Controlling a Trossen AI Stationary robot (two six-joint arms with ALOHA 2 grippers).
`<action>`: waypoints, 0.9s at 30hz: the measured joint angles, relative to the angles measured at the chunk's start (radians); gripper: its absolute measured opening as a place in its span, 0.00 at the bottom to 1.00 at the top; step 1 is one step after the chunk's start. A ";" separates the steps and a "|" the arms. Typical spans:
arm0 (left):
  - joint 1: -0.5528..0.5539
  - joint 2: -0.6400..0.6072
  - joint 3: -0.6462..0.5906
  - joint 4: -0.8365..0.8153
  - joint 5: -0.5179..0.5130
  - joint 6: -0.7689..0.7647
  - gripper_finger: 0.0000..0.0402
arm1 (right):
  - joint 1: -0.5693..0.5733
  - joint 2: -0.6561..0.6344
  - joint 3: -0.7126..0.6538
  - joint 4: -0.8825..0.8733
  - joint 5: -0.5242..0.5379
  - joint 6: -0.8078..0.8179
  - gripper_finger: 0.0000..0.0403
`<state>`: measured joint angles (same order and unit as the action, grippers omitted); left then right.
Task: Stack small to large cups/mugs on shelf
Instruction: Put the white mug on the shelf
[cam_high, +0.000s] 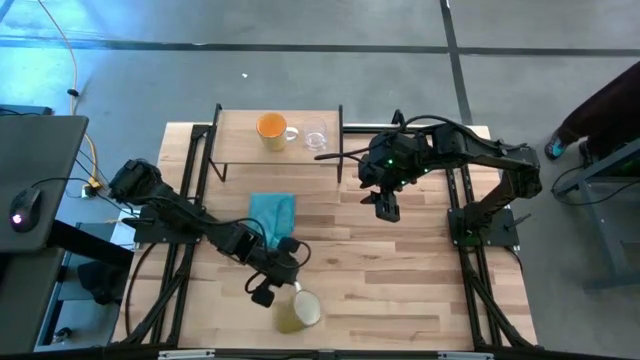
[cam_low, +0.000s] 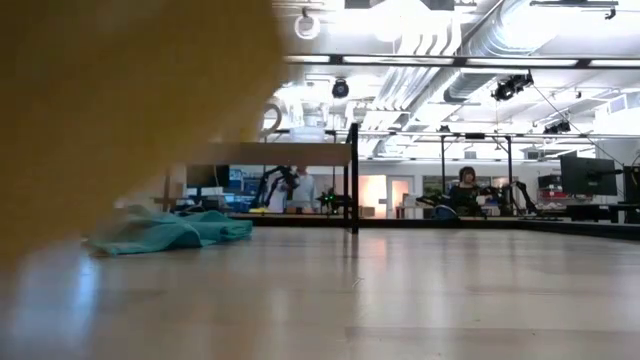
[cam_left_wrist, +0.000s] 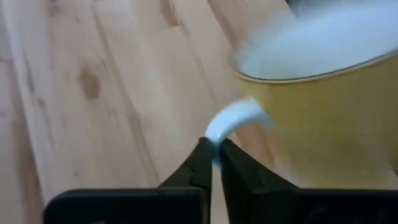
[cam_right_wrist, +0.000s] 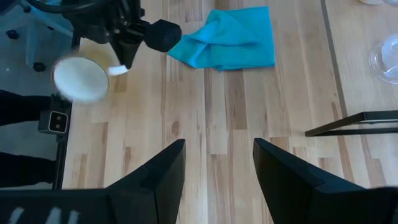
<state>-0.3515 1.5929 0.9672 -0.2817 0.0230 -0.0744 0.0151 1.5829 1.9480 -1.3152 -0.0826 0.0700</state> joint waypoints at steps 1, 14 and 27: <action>0.000 0.000 0.000 -0.008 0.008 0.006 0.00 | 0.000 0.000 0.000 0.000 0.000 0.000 0.45; -0.004 -0.002 0.000 -0.013 0.025 0.006 0.01 | 0.001 0.000 0.000 -0.001 0.000 0.001 0.45; 0.013 -0.013 0.000 -0.204 0.070 0.015 0.02 | 0.001 0.000 0.000 -0.001 0.000 -0.025 0.45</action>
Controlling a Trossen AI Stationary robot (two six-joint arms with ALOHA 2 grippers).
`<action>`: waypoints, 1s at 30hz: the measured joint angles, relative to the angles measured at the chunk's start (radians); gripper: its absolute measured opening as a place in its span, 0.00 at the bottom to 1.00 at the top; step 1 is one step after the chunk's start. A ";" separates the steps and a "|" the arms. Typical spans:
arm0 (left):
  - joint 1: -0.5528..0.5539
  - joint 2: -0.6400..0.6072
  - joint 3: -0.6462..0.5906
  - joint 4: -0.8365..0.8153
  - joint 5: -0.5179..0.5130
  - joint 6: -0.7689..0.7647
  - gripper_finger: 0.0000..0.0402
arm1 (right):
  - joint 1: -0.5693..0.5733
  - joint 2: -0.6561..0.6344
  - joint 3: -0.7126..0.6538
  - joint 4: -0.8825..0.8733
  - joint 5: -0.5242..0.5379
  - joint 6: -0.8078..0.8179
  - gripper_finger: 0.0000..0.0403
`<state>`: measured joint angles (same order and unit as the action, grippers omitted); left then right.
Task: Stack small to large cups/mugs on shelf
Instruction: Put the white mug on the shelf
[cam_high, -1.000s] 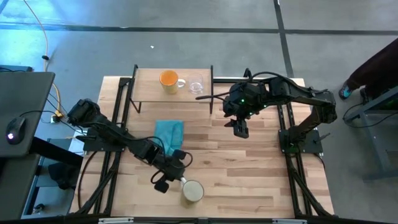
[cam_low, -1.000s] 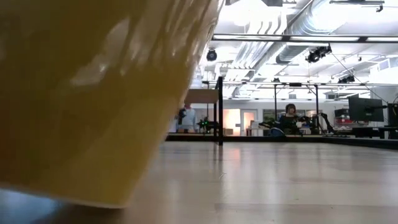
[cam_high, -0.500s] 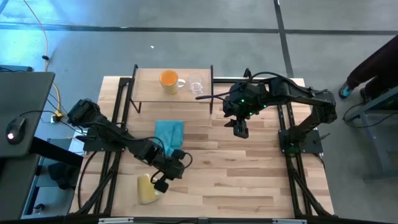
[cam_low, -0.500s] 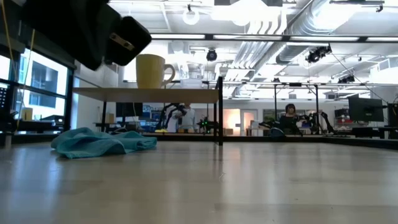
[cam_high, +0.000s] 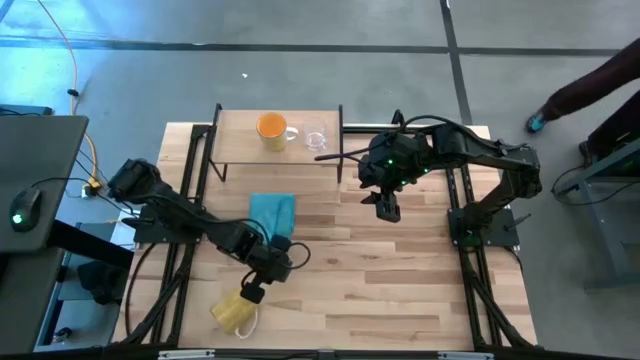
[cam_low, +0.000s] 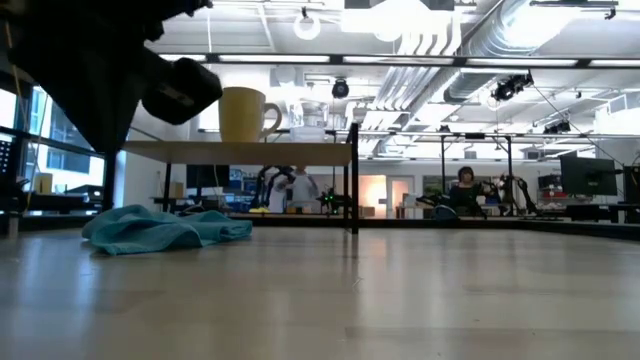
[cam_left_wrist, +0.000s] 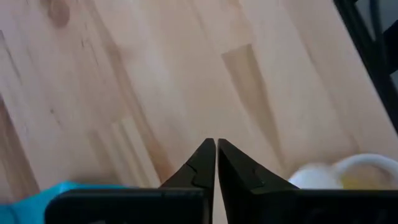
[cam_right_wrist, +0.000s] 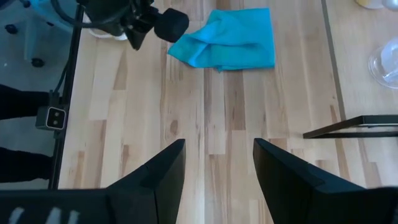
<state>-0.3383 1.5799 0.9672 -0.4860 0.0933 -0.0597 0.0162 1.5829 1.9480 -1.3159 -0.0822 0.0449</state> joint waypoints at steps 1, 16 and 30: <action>0.000 -0.003 0.000 0.003 0.000 0.000 0.03 | 0.000 0.000 0.000 0.000 0.000 -0.001 0.45; 0.068 -0.089 0.000 -0.093 0.022 -0.064 0.08 | -0.003 0.009 0.000 0.037 0.000 -0.046 0.45; 0.089 -0.273 0.002 -0.299 0.229 -0.340 0.08 | -0.002 0.119 -0.001 0.060 -0.103 -0.100 0.45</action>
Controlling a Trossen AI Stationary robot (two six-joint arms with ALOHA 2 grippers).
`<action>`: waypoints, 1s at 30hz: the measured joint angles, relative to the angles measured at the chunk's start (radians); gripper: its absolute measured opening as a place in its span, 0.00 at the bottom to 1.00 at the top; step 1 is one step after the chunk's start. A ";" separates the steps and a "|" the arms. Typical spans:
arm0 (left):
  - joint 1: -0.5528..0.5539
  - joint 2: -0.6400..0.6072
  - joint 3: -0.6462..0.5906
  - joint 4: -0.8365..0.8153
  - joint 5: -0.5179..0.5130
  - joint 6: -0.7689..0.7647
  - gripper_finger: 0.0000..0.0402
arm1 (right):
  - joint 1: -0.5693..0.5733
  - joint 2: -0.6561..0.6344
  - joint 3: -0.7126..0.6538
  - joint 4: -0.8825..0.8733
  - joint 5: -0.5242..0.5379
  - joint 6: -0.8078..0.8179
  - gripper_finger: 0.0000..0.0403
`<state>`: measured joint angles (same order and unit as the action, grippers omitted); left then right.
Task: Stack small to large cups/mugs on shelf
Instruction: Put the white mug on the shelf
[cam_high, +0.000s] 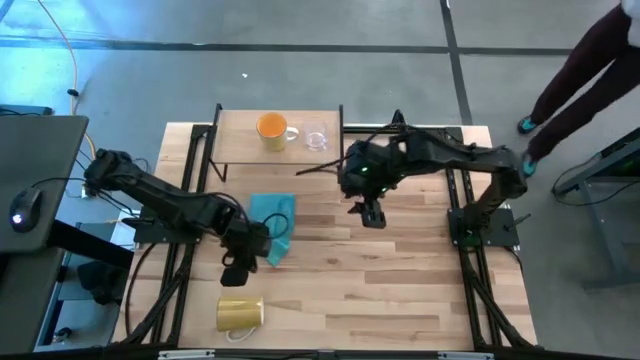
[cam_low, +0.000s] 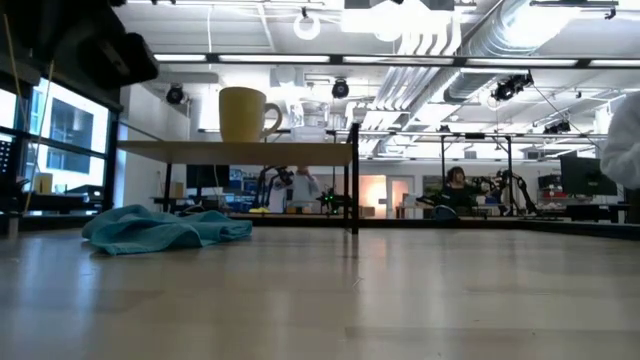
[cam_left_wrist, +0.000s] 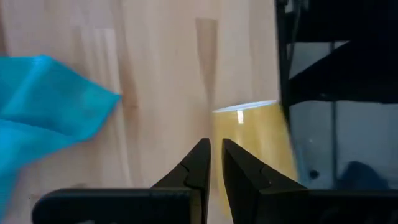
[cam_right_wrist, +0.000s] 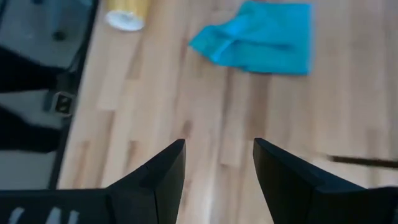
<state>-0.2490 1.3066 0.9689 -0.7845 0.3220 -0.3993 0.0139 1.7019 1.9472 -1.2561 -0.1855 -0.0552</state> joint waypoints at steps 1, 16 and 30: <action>-0.004 -0.011 0.000 -0.010 0.010 -0.018 0.08 | 0.002 0.016 0.000 0.004 -0.024 -0.008 0.45; -0.218 -0.043 -0.001 -0.226 0.086 -0.189 0.08 | 0.022 0.171 0.000 0.015 -0.118 -0.087 0.45; -0.408 -0.041 -0.001 -0.179 -0.053 -0.295 0.08 | 0.019 0.174 0.000 0.042 -0.118 -0.108 0.45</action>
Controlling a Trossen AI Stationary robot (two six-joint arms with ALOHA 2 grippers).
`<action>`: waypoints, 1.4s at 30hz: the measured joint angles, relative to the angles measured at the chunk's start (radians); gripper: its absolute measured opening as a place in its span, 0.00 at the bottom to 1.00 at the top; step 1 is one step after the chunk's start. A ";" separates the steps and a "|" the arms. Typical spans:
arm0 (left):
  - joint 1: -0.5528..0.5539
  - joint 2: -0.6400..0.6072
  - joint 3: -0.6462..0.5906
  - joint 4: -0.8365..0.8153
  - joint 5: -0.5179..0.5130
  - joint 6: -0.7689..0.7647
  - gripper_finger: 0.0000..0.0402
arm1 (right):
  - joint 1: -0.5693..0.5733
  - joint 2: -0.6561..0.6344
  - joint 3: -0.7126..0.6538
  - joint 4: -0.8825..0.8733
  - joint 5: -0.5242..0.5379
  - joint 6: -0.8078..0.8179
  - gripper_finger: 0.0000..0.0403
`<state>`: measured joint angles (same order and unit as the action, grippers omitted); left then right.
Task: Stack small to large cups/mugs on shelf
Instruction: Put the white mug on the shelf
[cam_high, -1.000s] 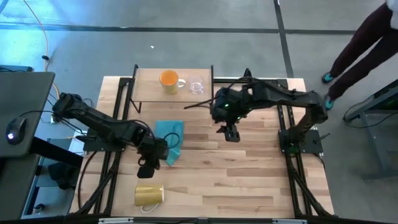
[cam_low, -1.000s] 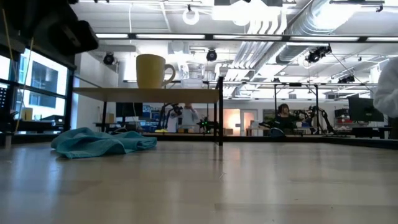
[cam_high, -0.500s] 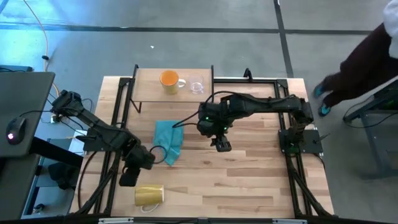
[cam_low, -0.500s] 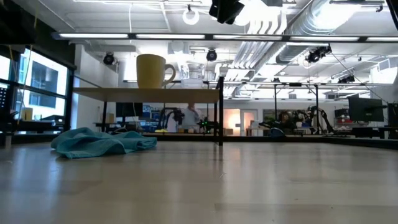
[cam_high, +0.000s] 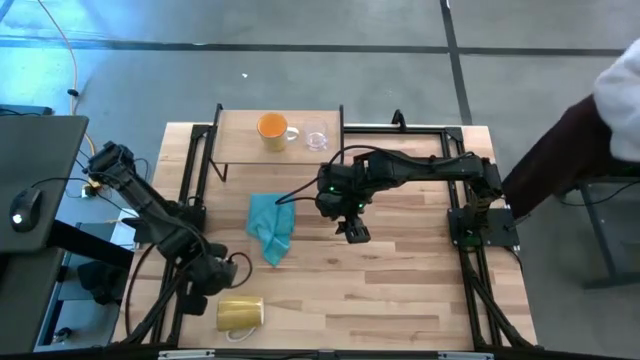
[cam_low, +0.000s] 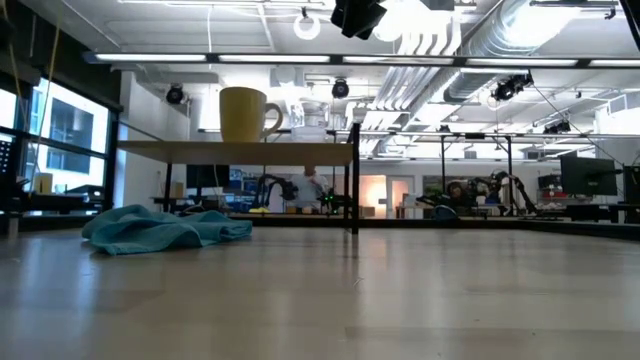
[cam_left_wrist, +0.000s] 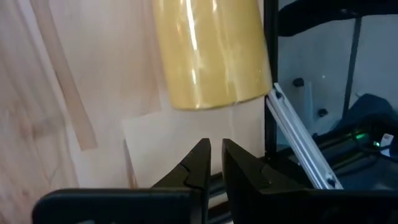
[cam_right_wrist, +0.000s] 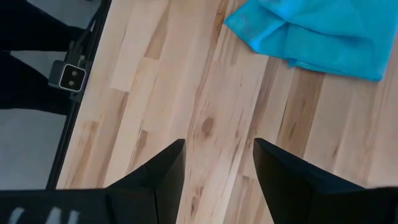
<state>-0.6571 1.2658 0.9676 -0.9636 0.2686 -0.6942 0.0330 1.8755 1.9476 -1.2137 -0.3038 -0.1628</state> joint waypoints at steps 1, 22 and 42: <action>-0.010 0.004 0.000 0.008 -0.013 -0.004 0.08 | 0.000 0.000 0.000 0.000 0.000 -0.001 0.45; -0.150 0.155 0.000 0.058 -0.114 -0.047 0.08 | -0.006 0.000 0.000 0.000 -0.007 0.008 0.45; -0.148 0.155 0.000 0.092 -0.123 -0.078 0.08 | -0.006 0.000 0.000 0.008 -0.027 0.009 0.45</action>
<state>-0.8055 1.4212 0.9676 -0.8718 0.1456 -0.7724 0.0269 1.8755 1.9480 -1.2057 -0.3305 -0.1539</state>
